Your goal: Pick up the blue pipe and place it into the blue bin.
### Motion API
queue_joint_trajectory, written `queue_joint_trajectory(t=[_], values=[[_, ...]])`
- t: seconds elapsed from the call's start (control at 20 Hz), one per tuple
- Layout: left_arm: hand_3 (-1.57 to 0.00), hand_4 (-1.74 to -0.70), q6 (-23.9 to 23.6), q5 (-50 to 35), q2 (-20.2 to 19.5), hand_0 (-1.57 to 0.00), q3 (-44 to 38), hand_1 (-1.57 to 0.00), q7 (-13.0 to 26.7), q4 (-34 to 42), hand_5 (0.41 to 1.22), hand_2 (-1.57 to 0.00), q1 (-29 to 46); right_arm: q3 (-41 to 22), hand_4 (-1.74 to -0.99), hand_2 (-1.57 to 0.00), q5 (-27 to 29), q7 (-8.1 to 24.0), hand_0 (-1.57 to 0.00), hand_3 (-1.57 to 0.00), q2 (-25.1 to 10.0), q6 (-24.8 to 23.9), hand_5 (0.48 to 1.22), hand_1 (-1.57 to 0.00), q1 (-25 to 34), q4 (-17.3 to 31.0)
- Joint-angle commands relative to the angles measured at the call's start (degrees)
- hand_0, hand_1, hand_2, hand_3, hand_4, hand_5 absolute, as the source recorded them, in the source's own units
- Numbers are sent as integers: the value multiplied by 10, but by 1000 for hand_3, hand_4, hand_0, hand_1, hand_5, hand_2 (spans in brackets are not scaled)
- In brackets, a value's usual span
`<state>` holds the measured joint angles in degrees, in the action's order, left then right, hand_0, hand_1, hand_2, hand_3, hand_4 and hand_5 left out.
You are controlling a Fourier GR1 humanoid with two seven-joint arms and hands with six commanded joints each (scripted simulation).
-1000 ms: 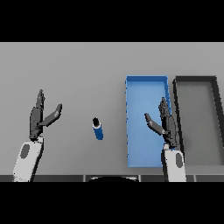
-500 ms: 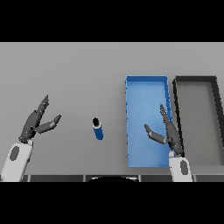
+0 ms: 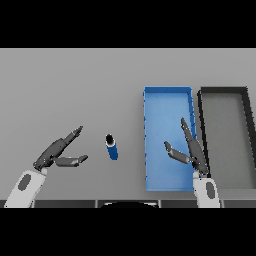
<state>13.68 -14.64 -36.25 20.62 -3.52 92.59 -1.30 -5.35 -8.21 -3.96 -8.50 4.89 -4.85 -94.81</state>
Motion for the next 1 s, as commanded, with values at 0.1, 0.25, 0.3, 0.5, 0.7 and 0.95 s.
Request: queue_joint_trajectory(t=[0.1, 0.25, 0.3, 0.5, 0.7, 0.95], values=[[1, -1204, 8, 15, 22, 1, 32, 1, 20, 7, 508, 1, -14, 3, -1279, 1, 8, 1, 1, 1, 0, 5, 638, 1, 6, 3], [1, -1206, 10, 37, 44, 1, 59, 1, 24, 3, 488, 1, -17, -4, -1296, 1, -2, -8, 1, 1, 2, 0, 651, 1, -12, -12], [1, -1203, 3, 49, 57, 1, 67, 1, 23, 0, 483, 1, -19, 2, -1299, 1, 5, -5, 1, 1, -4, 5, 654, 1, -12, -12], [1, -1220, -22, 87, 106, 1, 89, 1, 3, -27, 495, 1, -35, 0, -1305, 1, 10, 18, 1, 1, 2, 5, 652, 1, 0, -12], [1, -1223, -46, 108, 154, 1, 94, 1, -3, -73, 502, 1, -62, 3, -1318, 1, 10, 5, 1, 1, 4, 5, 654, 1, -5, -7], [1, -1162, -58, 138, 193, 1, 104, 1, -24, -136, 490, 1, -96, 4, -1326, 1, 9, 24, 1, 1, -2, 4, 665, 1, -12, -20]])
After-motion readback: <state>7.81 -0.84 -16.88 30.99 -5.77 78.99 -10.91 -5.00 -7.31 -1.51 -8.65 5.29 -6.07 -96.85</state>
